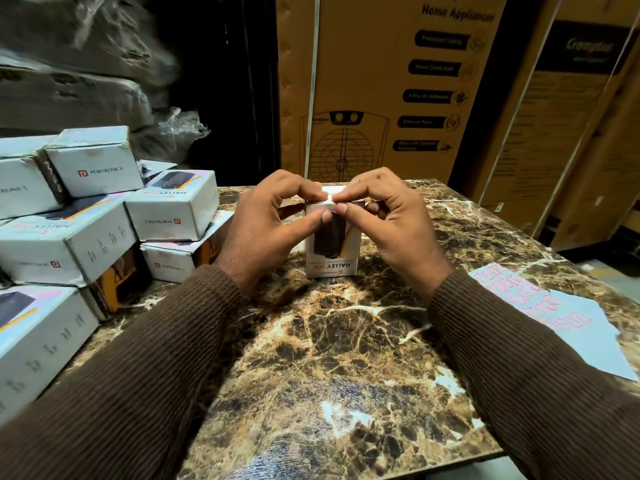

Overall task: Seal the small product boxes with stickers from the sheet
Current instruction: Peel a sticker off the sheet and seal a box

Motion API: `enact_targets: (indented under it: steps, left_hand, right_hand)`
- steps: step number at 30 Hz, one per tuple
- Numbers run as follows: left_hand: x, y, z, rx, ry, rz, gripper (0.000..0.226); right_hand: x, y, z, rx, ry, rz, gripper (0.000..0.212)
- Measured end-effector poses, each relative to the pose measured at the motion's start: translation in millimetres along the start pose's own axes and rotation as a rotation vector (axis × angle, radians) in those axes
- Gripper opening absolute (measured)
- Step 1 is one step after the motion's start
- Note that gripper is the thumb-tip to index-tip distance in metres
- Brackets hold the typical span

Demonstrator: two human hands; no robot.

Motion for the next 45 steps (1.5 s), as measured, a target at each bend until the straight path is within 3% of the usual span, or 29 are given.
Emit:
enact_targets:
  steps: [18,22,25,29,33,41,45]
  left_hand:
    - [-1.9,5.5,0.2,-0.008,0.013,0.021,0.027]
    - [-7.1,2.3,3.4,0.019,0.030,0.032,0.041]
    - [-12.1,-1.1,6.7,0.066,0.024,0.103,0.057]
    - [-26.4,2.4,9.0,0.073,0.023,0.321,0.037]
    - [-37.8,-2.7,0.5,0.159,0.112,0.336,0.014]
    - [-39.0,-14.2,-3.4,0.025,0.048,0.311,0.007]
    - [-41.2,-16.5,-9.7,0.025,0.122,0.348,0.013]
  right_hand:
    - [-2.5,-1.0,1.4,-0.016,-0.004,-0.027,0.016]
    - [-4.9,4.6,4.0,-0.077,-0.093,0.015,0.012]
    - [-8.2,-0.1,10.1,-0.100,-0.089,-0.082,0.014]
    - [-12.2,-9.2,12.6,-0.099,0.032,-0.228,0.019]
    - [-14.5,-12.3,5.6,-0.156,0.093,-0.252,0.019]
    - [-11.2,-9.6,9.3,-0.023,0.008,-0.272,0.008]
    - [-12.1,-14.1,9.1,-0.077,0.157,-0.372,0.011]
Point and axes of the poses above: each hand's wrist, its own x-axis towards the middle knuckle, its own z-axis out of the back of the hand, y = z × x, the point moved 2 cm from there along x, towards the middle knuckle, and after that the axes turned 4 degrees about x, right-handed, at the moved point
